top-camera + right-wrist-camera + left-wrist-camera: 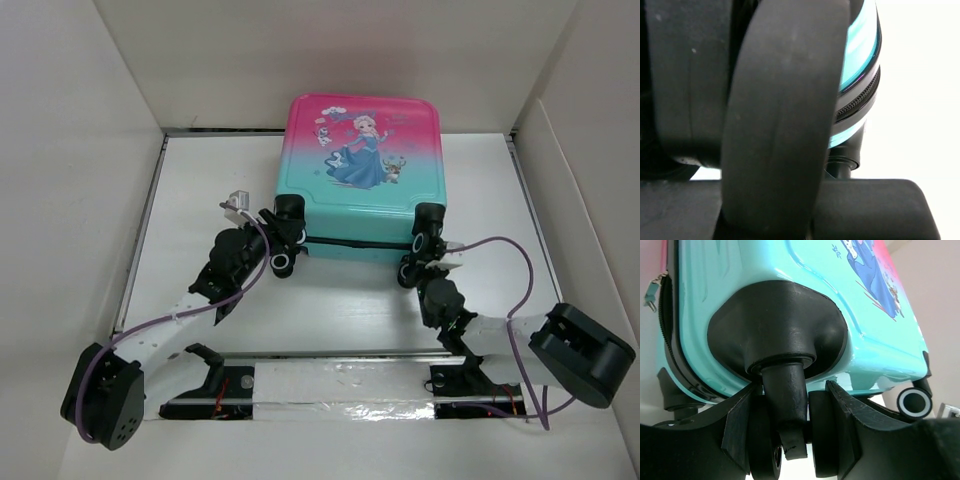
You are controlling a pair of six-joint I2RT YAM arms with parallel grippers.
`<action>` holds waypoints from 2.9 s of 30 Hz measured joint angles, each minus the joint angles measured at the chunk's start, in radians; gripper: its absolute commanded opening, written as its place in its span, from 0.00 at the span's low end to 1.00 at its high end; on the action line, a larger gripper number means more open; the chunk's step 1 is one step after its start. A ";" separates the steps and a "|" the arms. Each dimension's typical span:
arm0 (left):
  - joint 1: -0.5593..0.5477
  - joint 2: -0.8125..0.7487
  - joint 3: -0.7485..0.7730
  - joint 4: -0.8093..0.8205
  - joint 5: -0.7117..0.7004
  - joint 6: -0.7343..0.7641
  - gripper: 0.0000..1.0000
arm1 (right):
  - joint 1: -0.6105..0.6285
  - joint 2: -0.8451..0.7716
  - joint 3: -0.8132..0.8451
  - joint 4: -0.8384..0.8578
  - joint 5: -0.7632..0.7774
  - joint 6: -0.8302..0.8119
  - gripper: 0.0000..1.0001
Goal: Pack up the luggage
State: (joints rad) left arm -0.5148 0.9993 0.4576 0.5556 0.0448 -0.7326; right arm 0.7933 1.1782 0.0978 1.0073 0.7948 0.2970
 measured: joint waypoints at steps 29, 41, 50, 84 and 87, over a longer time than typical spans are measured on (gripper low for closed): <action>-0.114 0.217 0.079 0.189 0.006 -0.271 0.00 | 0.237 0.695 0.513 0.277 -0.164 0.048 0.00; -0.130 0.013 -0.005 0.048 0.089 -0.276 0.00 | 0.468 0.515 0.465 0.306 -0.576 0.144 0.00; -0.116 0.060 -0.007 0.094 0.179 -0.282 0.00 | 0.374 0.167 0.108 -0.002 -0.429 0.243 0.00; -0.263 0.397 0.138 0.370 0.159 -0.389 0.00 | 0.027 0.086 0.247 -0.328 -0.455 0.054 0.60; -0.264 0.377 0.137 0.340 0.159 -0.381 0.00 | 0.034 0.112 0.250 -0.304 -0.462 0.053 0.59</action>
State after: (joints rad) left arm -0.7792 1.3762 0.5945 0.8955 0.2043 -1.1141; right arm 0.8272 1.2903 0.3477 0.7036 0.3332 0.3504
